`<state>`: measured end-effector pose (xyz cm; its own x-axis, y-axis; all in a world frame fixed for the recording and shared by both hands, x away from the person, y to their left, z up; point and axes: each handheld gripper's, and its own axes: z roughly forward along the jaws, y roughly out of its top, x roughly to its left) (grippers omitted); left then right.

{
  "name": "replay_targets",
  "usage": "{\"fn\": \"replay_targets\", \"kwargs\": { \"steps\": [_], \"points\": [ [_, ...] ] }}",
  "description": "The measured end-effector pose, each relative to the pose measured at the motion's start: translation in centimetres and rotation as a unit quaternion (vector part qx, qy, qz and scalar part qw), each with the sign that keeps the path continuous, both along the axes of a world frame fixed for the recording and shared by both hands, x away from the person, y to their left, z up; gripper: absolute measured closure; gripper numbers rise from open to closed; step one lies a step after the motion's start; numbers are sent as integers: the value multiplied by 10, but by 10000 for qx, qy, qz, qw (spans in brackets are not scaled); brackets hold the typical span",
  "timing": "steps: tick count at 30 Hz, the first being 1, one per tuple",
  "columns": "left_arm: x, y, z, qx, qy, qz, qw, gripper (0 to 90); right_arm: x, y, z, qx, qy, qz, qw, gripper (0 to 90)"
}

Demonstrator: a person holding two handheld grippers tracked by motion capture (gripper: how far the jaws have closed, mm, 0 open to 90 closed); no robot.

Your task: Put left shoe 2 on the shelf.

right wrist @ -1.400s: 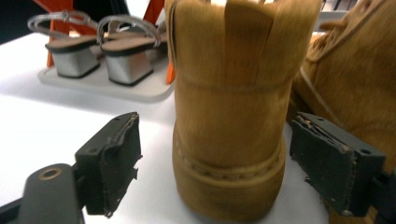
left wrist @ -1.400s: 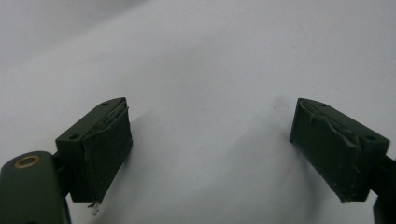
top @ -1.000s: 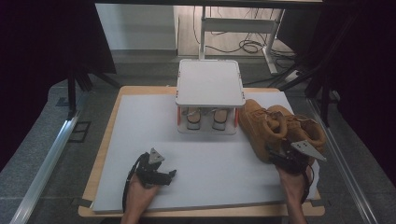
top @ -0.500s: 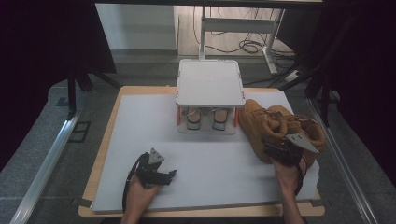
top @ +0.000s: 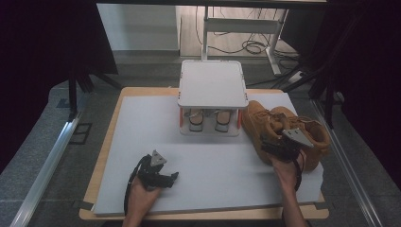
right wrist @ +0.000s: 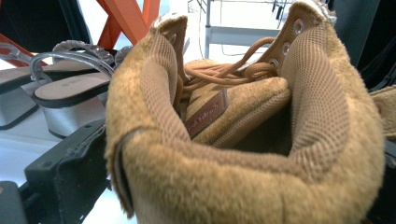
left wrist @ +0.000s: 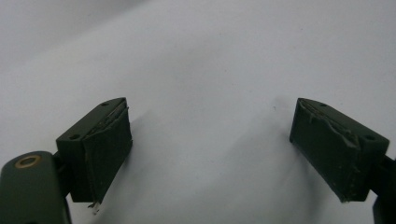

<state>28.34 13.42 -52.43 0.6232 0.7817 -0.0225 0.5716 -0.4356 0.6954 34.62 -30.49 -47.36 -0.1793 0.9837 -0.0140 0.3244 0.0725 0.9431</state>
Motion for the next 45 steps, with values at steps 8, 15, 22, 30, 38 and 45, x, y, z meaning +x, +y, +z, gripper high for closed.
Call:
{"fn": "replay_targets", "kwargs": {
  "steps": [8, 15, 22, 30, 38, 45],
  "points": [
    [0, 0, 0, 2, -3, 1, 10000, 127, 3, 4, 4, -24, 3, -233, 9997, 89],
    [0, 0, 0, 4, -3, -1, 10000, 127, -1, 5, 5, -163, -17, -333, 9993, 274],
    [0, 0, 0, 5, -6, -4, 10000, 127, -4, 9, 5, -289, -44, -443, 9986, 444],
    [0, 0, 0, 5, -8, -4, 10000, 127, -6, 14, 6, -406, -140, -477, 9979, 511],
    [0, 0, 0, 9, -10, -7, 10000, 128, -8, 16, 13, -415, -151, -511, 9977, 529],
    [0, 0, 0, 9, -10, -6, 10000, 128, -11, 16, 21, -439, -191, -485, 9977, 531]
  ]
}}
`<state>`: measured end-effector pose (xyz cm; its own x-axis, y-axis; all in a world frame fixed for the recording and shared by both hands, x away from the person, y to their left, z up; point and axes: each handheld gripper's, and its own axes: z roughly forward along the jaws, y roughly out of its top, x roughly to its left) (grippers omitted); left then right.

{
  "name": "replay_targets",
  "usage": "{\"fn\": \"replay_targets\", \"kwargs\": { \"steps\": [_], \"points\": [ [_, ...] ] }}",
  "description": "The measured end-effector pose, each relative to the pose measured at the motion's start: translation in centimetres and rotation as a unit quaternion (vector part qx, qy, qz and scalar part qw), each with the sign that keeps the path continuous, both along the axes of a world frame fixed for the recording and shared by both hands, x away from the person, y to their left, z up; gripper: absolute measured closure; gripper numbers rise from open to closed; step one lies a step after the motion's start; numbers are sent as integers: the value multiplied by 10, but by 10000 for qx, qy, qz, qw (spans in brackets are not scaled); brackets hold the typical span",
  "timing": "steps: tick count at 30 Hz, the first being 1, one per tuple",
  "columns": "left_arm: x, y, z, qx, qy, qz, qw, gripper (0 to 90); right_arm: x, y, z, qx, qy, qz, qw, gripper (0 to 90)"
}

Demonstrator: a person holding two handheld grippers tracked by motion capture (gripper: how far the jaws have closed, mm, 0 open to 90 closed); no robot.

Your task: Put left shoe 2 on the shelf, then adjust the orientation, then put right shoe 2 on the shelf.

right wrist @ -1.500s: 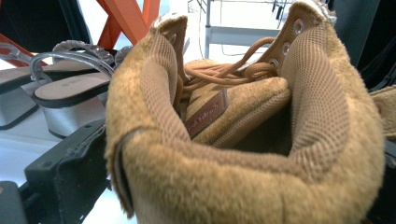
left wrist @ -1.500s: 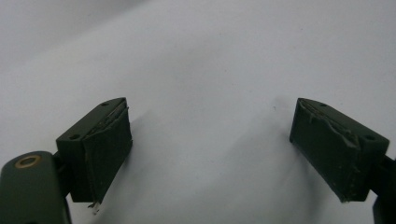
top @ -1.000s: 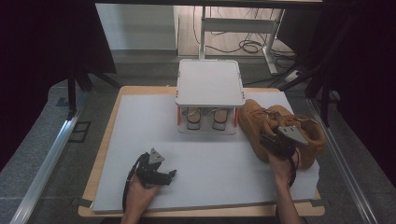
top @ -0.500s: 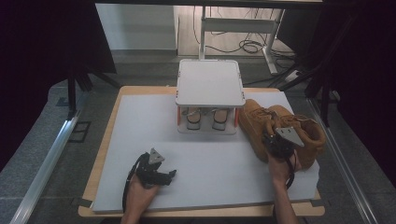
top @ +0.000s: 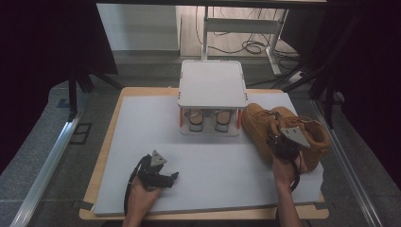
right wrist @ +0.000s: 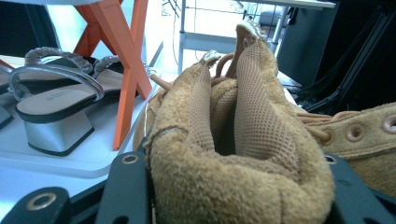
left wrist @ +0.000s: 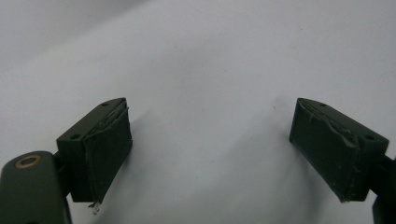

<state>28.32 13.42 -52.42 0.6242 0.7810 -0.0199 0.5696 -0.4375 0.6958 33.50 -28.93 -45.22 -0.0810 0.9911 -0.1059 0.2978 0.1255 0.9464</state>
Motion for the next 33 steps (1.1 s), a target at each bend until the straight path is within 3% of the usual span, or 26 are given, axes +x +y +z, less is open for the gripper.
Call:
{"fn": "replay_targets", "kwargs": {
  "steps": [15, 25, 33],
  "points": [
    [0, 0, 0, -7, -12, 5, 10000, 128, -11, -2, 30, 140, -293, -46, 9995, 535],
    [0, 0, 0, -4, -12, 7, 10000, 128, -10, -5, 40, 193, -268, -82, 9994, 536],
    [0, 0, 0, -3, -22, 5, 10000, 128, -8, -3, 56, 220, -424, -153, 9987, 535]
  ]
}}
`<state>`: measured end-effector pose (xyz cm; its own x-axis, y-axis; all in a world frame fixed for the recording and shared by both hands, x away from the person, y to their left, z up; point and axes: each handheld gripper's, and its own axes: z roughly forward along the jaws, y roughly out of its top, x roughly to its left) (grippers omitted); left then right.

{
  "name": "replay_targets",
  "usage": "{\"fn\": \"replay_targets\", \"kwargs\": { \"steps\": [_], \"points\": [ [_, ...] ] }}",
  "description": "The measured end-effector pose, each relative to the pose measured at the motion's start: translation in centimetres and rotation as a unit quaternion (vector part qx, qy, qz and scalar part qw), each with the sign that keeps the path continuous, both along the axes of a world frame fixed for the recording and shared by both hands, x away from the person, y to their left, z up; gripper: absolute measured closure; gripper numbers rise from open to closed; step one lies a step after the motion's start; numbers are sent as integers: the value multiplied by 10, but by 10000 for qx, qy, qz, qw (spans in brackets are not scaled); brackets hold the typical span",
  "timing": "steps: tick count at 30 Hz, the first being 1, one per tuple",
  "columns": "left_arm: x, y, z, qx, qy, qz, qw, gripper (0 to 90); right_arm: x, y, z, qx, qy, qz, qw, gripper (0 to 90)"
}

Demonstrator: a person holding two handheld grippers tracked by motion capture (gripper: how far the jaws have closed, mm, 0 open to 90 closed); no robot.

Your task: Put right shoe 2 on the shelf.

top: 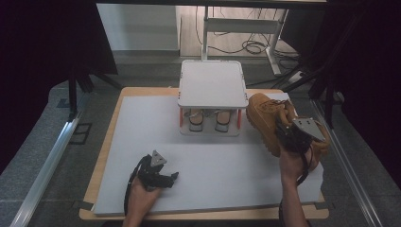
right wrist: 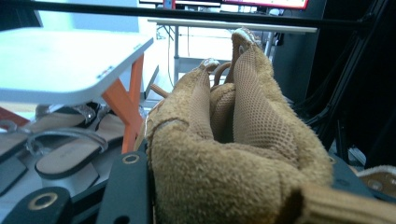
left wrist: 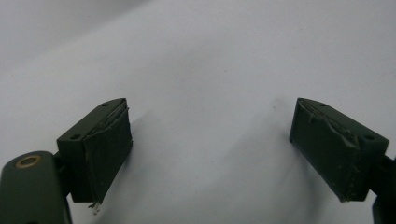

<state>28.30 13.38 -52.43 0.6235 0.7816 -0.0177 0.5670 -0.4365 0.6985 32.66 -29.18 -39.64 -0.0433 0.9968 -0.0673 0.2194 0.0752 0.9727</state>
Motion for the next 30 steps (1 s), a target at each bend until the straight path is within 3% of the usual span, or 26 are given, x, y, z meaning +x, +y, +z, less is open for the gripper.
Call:
{"fn": "replay_targets", "kwargs": {
  "steps": [30],
  "points": [
    [0, 0, 0, 17, 5, -11, 10000, 129, 7, -2, 55, -10, -462, -22, 9989, 534]
  ]
}}
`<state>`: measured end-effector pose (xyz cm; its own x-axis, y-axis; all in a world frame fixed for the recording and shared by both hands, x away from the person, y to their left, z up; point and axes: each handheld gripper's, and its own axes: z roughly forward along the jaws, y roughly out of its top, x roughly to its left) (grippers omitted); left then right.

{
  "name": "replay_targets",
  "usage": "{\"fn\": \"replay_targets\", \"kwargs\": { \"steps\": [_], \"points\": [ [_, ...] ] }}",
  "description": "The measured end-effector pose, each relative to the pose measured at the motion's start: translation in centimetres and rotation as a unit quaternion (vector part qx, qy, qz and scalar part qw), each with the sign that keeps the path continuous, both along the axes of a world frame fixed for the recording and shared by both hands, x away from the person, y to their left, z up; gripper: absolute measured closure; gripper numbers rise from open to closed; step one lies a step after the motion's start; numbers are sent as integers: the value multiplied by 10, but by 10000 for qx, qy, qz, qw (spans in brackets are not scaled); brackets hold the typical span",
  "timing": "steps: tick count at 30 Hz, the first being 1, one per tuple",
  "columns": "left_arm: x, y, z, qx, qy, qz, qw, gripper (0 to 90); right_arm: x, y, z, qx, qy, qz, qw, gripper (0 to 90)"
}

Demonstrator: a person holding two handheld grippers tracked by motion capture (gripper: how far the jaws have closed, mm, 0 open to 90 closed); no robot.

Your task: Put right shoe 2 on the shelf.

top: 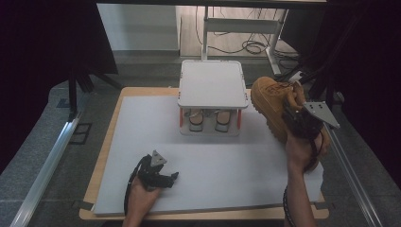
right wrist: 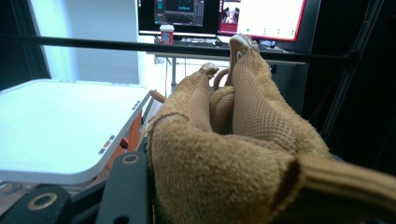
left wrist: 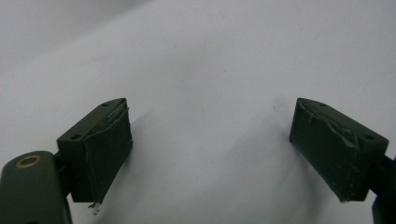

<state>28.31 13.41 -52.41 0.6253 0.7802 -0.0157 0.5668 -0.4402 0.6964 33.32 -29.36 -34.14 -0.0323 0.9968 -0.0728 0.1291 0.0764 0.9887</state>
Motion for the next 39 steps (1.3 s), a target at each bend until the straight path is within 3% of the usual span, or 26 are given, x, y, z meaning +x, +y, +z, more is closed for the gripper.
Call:
{"fn": "replay_targets", "kwargs": {
  "steps": [21, 39],
  "points": [
    [0, 0, 0, 7, -11, 4, 10000, 129, -1, 0, 30, 85, -325, 87, 9994, 535],
    [0, 0, 0, 14, -18, -1, 10000, 130, 4, 27, 46, 115, -470, 485, 9976, 537]
  ]
}}
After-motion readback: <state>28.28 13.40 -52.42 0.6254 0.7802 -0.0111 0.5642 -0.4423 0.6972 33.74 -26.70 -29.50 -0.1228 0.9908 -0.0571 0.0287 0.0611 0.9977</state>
